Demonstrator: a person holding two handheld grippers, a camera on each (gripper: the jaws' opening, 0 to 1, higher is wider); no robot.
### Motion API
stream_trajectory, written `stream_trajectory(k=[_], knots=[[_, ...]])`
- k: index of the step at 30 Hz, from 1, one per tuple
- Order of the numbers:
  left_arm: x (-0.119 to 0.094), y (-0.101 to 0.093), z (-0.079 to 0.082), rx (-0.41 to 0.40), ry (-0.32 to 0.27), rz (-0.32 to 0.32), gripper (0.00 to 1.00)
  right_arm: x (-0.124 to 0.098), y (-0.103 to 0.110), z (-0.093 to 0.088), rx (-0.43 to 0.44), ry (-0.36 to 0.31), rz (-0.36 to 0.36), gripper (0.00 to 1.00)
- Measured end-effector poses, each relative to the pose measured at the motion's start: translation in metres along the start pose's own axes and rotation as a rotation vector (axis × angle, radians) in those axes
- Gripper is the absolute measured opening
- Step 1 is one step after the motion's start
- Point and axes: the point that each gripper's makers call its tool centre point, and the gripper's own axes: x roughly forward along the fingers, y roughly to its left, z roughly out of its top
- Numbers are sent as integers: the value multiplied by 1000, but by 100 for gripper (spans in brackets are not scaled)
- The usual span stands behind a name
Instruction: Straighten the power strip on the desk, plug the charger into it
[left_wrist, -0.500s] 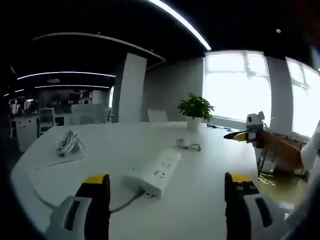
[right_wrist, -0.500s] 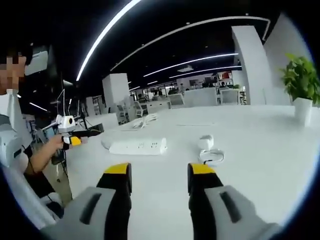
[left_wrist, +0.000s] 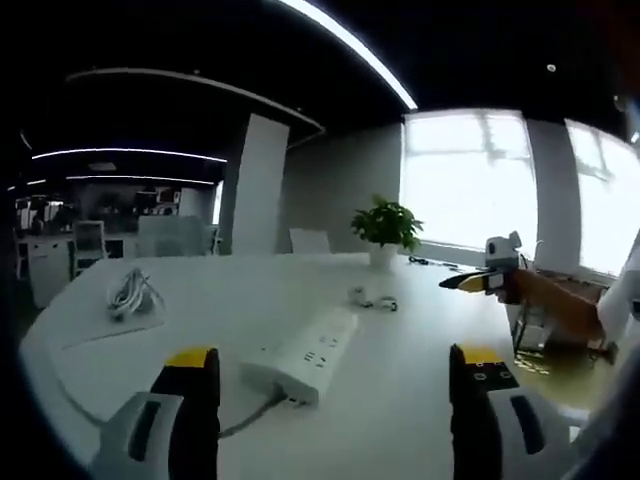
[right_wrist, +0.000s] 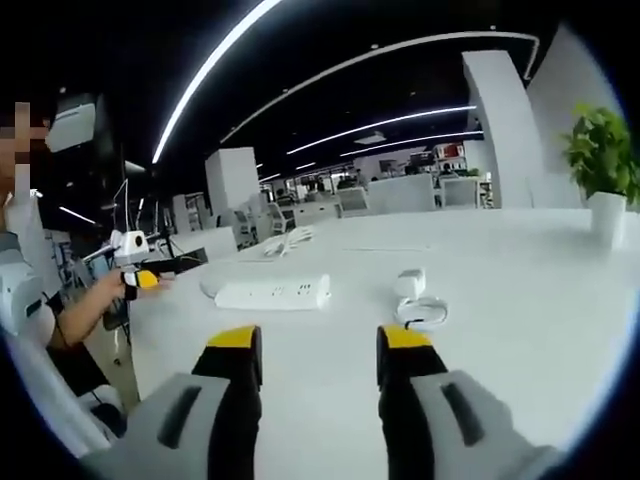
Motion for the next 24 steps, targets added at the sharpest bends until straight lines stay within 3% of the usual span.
stream_trajectory(k=[4, 10, 14, 24], knots=[[1, 1, 2, 3, -15, 1, 96, 6, 8, 3, -27, -11, 27, 47], [3, 1, -7, 6, 15, -6, 96, 19, 20, 8, -56, -21, 68, 49], [3, -1, -10, -1, 21, -23, 96, 25, 21, 10, -102, -45, 63, 57], [5, 10, -16, -7, 8, -18, 96, 36, 27, 4, -102, -36, 89, 57]])
